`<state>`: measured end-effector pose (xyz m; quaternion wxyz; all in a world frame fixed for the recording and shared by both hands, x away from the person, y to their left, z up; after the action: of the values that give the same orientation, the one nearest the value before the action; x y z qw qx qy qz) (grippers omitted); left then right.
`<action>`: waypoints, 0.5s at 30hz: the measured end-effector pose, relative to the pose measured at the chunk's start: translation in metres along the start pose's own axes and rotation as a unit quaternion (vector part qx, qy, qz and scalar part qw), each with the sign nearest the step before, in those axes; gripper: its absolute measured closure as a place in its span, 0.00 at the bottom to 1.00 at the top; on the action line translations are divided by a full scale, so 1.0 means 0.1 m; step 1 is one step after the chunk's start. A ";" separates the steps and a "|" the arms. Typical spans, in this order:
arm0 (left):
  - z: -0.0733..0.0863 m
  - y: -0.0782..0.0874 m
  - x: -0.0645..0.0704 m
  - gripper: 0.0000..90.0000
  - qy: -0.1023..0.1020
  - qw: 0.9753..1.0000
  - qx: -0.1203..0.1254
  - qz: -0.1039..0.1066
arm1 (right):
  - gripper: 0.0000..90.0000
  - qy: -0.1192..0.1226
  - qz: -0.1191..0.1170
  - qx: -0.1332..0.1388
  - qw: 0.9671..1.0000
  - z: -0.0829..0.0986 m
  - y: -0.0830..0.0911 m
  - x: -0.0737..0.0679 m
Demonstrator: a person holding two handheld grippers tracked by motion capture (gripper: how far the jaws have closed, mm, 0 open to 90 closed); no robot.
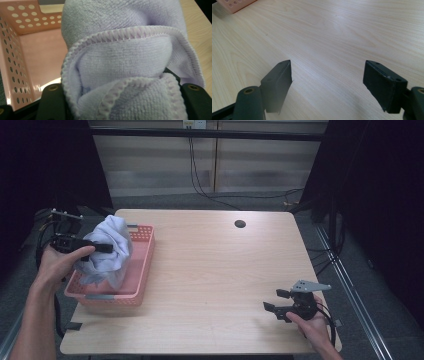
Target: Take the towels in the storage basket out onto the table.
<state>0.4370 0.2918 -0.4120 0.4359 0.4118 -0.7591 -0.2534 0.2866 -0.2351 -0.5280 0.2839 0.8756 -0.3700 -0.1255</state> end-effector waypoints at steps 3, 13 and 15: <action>-0.02 0.03 0.02 0.41 0.003 1.000 0.007 0.000 | 0.25 0.000 0.000 0.000 1.000 0.00 0.00 0.00; -0.16 0.18 0.17 0.40 -0.008 1.000 0.021 -0.001 | 0.25 -0.001 0.003 -0.002 1.000 0.00 0.00 0.01; -0.17 0.20 0.22 0.40 -0.014 1.000 0.023 -0.003 | 0.25 0.000 0.005 -0.004 1.000 0.01 -0.01 0.02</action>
<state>0.4377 0.2834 -0.3781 0.4146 0.4203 -0.7696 -0.2434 0.2877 -0.2362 -0.5289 0.2881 0.8727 -0.3738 -0.1252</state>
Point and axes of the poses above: each handheld gripper's, and its own axes: y roughly backward along the jaws, z roughly out of its underside, x roughly to its right, the point moved 9 cm from there along -y, roughly forward along the jaws, and after that the axes turned 13 degrees about y, right-handed, at the moved point
